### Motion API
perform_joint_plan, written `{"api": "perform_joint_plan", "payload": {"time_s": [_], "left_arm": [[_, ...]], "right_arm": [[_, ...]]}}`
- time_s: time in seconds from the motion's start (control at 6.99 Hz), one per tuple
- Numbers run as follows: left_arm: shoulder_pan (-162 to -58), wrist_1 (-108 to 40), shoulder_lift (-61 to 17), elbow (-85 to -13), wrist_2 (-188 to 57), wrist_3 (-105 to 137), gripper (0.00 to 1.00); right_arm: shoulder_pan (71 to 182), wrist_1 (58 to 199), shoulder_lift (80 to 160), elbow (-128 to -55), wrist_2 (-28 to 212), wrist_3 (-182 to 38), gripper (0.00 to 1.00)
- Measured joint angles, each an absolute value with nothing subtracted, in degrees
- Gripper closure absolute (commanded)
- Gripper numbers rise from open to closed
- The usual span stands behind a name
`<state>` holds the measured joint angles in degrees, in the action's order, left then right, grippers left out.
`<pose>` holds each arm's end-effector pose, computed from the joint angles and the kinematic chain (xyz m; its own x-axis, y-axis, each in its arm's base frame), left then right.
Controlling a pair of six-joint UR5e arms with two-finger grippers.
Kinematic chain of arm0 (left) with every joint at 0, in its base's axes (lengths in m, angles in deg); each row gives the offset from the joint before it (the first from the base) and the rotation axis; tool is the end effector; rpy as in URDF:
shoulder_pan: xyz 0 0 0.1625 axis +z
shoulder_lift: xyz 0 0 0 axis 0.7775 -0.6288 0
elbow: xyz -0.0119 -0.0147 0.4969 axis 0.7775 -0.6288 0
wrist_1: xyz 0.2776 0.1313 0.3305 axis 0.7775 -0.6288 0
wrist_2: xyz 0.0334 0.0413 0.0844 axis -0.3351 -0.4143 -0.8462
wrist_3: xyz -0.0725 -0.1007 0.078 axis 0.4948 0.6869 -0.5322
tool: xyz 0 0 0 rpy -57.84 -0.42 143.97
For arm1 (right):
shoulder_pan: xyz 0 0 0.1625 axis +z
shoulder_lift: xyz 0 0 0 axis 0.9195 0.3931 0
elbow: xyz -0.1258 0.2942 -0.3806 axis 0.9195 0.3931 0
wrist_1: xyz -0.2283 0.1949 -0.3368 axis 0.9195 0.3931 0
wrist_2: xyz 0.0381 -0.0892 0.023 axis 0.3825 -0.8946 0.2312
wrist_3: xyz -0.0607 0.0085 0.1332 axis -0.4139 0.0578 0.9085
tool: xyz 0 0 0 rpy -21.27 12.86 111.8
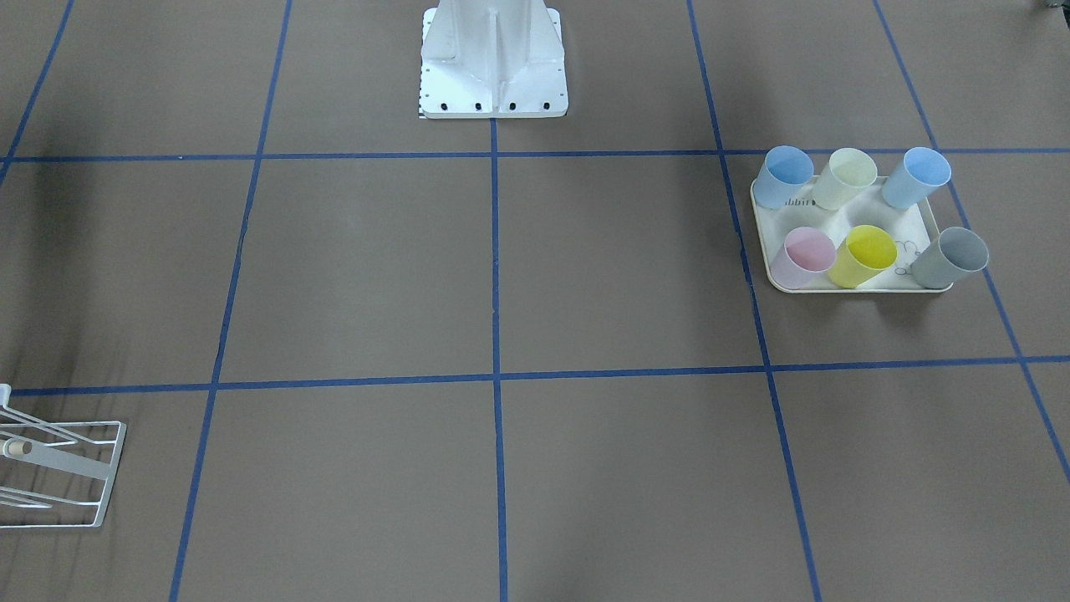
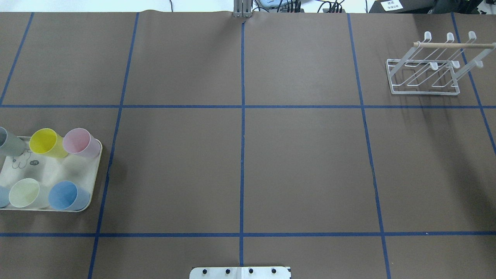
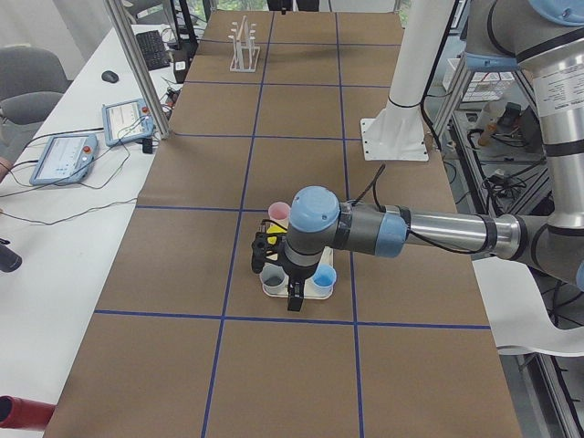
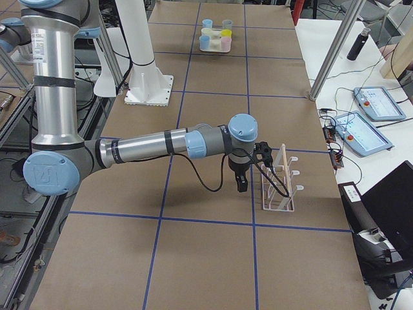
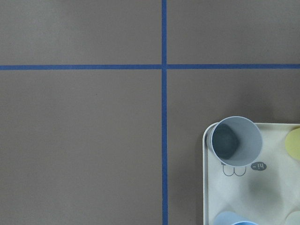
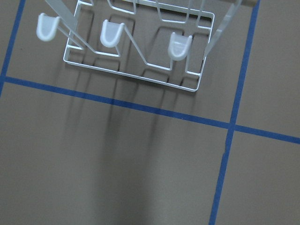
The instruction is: Transfer IKEA cup to right arm and place on rack
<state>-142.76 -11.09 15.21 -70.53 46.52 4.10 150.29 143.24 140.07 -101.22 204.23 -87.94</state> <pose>-0.0437 -0.3939 0.6873 0.7220 0.0319 -0.6912 0.0663 0.9912 0.1150 -0.0323 -0.5374 0.6480 0.6854 -0.2073 0.6980 0.1043 0.9767 0.1877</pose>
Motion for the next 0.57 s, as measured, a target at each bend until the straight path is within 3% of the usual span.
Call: {"api": "perform_joint_plan", "payload": {"time_s": [0.57], "left_arm": [[-142.78,-10.71,17.14,-70.62,51.11,2.95,0.00]], "right_arm": [[151.83,150.61,140.76,-103.74,200.89,-94.10,0.00]]}}
